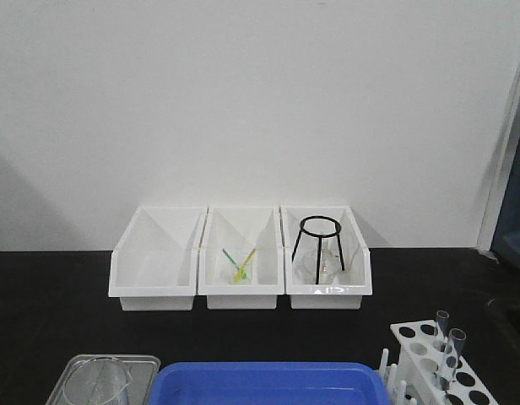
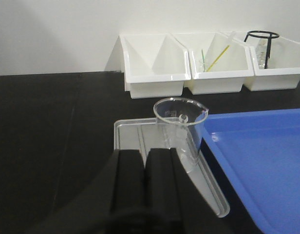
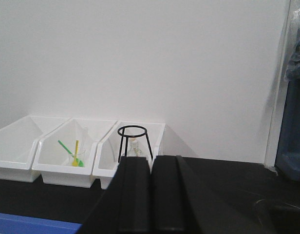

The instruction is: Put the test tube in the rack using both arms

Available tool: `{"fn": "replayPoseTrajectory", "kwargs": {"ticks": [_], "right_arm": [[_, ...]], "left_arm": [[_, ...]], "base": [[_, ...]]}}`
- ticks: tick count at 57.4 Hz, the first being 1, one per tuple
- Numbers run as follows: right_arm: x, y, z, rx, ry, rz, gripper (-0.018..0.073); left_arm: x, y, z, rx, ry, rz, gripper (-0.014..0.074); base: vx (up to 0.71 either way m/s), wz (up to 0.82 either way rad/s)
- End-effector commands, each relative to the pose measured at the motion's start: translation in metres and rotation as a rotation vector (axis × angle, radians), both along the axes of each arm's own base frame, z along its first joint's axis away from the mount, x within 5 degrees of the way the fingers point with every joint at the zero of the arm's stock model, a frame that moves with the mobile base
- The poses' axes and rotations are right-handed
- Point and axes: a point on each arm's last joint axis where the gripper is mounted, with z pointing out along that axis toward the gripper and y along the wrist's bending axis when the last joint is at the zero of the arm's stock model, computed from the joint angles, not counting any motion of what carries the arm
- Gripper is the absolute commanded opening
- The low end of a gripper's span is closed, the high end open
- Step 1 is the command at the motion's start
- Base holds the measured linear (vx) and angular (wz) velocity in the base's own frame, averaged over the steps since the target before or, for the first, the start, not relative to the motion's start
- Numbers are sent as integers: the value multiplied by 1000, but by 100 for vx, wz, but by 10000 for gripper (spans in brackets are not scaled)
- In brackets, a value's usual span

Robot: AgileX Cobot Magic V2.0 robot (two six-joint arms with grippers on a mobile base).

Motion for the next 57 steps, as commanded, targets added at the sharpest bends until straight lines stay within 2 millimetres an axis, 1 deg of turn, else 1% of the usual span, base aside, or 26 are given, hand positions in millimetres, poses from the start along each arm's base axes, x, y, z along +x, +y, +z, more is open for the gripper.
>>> {"fn": "replayPoseTrajectory", "kwargs": {"ticks": [1, 4, 10, 34, 41, 48, 57], "right_arm": [[-1, 0, 16, 4, -103, 2, -12], [-1, 0, 16, 4, -103, 2, -12], [-1, 0, 16, 4, -103, 2, -12], [-1, 0, 16, 4, -103, 2, -12], [-1, 0, 16, 4, -103, 2, -12], [-1, 0, 16, 4, -103, 2, -12], [-1, 0, 16, 4, -103, 2, -12]], "left_arm": [[-2, -3, 0, -29, -128, -28, -4], [-1, -2, -2, -24, -85, -17, -4], [-1, -2, -3, -24, -74, -14, -4], [-1, -2, -3, -29, -79, -19, -4], [-1, -4, -3, 2, -79, -49, -4], [-1, -6, 1, 42, -125, -71, -4], [-1, -6, 2, 26, -143, -72, -4]], "base": [[0, 0], [0, 0], [0, 0], [0, 0], [0, 0], [0, 0], [0, 0]]}}
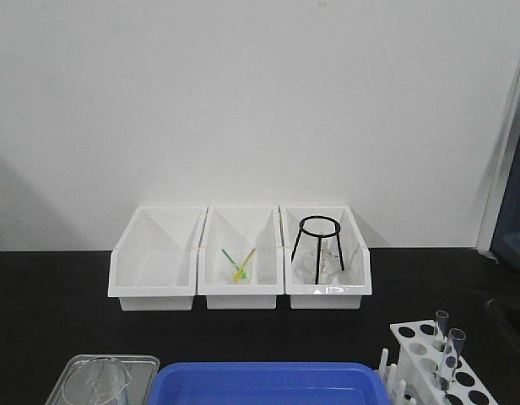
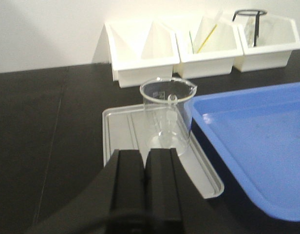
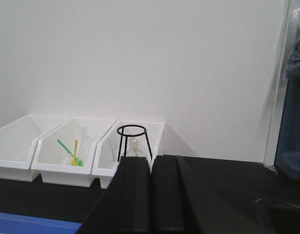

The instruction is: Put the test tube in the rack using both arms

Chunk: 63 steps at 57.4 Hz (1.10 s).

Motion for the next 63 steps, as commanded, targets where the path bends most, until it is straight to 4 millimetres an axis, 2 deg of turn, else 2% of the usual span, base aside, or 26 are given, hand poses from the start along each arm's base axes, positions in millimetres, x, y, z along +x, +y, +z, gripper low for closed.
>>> {"fn": "replayPoseTrajectory", "kwargs": {"ticks": [1, 36, 41, 48, 56, 59, 63], "right_arm": [[-1, 0, 17, 4, -105, 2, -12], [-1, 0, 17, 4, -105, 2, -12], [-4, 0, 11, 5, -107, 4, -12], [-14, -4, -20, 12, -80, -22, -12], [-33, -12, -84, 86, -44, -106, -12], [-38, -14, -98, 85, -60, -125, -12], [-43, -15, -102, 56, -24, -146, -12]], "left_arm": [[-1, -1, 19, -29, -133, -9, -4], [-1, -1, 19, -29, -132, -9, -4], [-1, -1, 19, -29, -132, -9, -4], [-1, -1, 19, -29, -132, -9, -4], [-1, -1, 19, -28, -132, -9, -4], [-1, -1, 19, -28, -132, -9, -4], [-1, -1, 19, -28, -133, -9, -4]], "base": [[0, 0], [0, 0], [0, 0], [0, 0], [0, 0], [0, 0], [0, 0]]}}
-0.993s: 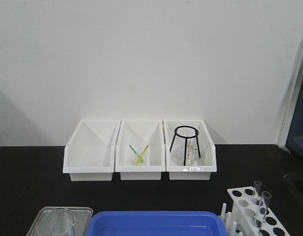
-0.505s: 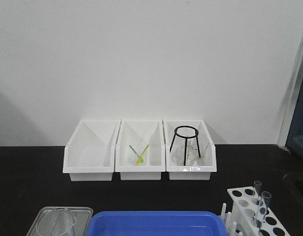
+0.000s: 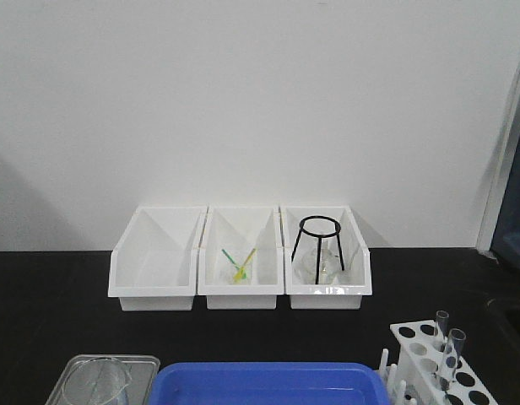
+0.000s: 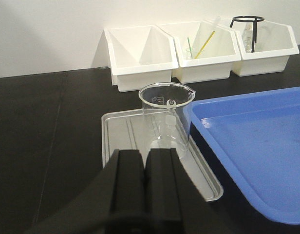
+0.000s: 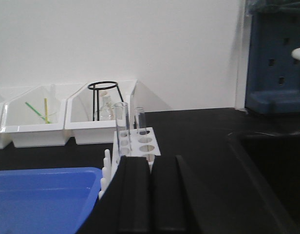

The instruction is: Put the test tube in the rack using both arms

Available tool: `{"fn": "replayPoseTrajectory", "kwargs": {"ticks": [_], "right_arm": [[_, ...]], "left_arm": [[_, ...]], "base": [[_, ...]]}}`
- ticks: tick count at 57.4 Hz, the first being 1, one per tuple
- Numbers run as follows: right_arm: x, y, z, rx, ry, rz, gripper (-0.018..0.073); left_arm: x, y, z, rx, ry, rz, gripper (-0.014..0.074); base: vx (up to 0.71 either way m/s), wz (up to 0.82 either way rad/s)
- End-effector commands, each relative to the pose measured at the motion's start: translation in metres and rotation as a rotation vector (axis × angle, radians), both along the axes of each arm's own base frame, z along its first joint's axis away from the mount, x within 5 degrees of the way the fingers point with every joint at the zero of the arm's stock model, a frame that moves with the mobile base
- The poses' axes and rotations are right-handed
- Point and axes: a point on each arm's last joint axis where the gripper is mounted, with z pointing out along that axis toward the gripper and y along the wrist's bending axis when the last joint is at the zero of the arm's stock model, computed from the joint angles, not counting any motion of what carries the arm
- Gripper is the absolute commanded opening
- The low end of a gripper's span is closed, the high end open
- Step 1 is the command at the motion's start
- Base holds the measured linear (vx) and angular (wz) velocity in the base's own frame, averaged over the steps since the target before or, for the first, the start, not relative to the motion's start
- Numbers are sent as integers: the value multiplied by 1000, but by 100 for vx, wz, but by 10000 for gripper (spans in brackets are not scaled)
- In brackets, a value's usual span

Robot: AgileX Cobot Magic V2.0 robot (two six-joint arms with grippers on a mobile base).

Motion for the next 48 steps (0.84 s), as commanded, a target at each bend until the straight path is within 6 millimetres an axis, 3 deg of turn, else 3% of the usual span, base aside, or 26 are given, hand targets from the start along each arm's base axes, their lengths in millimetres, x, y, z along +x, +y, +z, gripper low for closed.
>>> {"fn": "replayPoseTrajectory", "kwargs": {"ticks": [1, 48], "right_arm": [[-5, -1, -1, -34, -58, -24, -12], [-4, -2, -5, -45, -26, -25, -11]], "left_arm": [[-1, -1, 18, -26, -127, -7, -4], [-1, 0, 18, -26, -124, -7, -4]], "base": [[0, 0], [0, 0]]}}
